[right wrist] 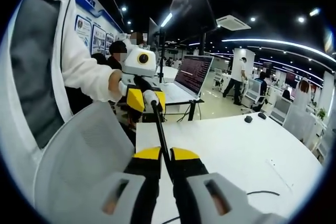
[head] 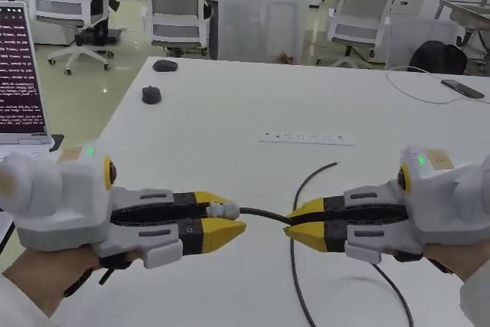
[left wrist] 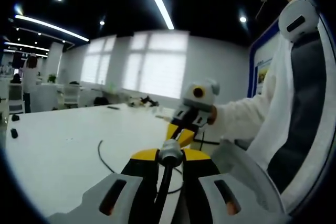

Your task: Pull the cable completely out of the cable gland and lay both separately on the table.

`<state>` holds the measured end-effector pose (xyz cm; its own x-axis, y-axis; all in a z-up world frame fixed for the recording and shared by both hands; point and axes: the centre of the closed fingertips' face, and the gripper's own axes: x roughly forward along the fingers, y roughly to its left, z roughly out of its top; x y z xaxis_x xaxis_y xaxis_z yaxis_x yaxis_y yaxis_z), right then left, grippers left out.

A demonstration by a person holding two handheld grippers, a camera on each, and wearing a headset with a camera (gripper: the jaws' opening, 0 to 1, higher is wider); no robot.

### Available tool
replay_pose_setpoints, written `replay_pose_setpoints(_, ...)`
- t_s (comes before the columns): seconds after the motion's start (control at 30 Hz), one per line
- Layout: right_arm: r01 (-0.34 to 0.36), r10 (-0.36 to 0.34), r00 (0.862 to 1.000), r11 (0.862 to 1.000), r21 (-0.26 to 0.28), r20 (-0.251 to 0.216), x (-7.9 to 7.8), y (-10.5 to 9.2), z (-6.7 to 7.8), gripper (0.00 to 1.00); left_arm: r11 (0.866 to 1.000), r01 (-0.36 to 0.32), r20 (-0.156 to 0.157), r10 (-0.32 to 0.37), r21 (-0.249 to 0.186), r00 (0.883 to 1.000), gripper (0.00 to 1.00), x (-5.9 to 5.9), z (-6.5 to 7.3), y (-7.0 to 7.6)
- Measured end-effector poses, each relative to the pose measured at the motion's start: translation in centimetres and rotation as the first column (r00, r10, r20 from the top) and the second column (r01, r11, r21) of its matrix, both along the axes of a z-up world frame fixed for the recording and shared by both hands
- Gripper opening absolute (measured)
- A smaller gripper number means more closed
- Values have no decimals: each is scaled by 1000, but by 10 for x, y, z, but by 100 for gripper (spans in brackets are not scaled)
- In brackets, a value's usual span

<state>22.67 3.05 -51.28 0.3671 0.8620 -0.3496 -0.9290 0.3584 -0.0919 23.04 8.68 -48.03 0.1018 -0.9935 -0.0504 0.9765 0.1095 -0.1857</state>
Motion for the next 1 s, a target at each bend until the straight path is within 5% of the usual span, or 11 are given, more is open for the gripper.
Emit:
replay_pose_setpoints(0.23, 33, -33, 999, 999, 8, -13, 6, -19, -12, 5, 1000, -19, 5, 19, 11, 1000, 17, 11, -6, -1)
replay_pose_setpoints(0.6, 43, -43, 999, 999, 4, -17, 12, -21, -21, 5, 1000, -20, 14, 20, 13, 1000, 17, 15, -8, -8)
replay_pose_setpoints(0.93, 45, -46, 999, 997, -58, -25, 7, -29, -32, 8, 999, -23, 32, 22, 22, 999, 17, 2, -16, -16)
replay_pose_setpoints(1.0, 49, -50, 999, 997, -66, -15, 7, -29, -30, 15, 999, -25, 45, 24, 27, 999, 17, 0, -17, -19)
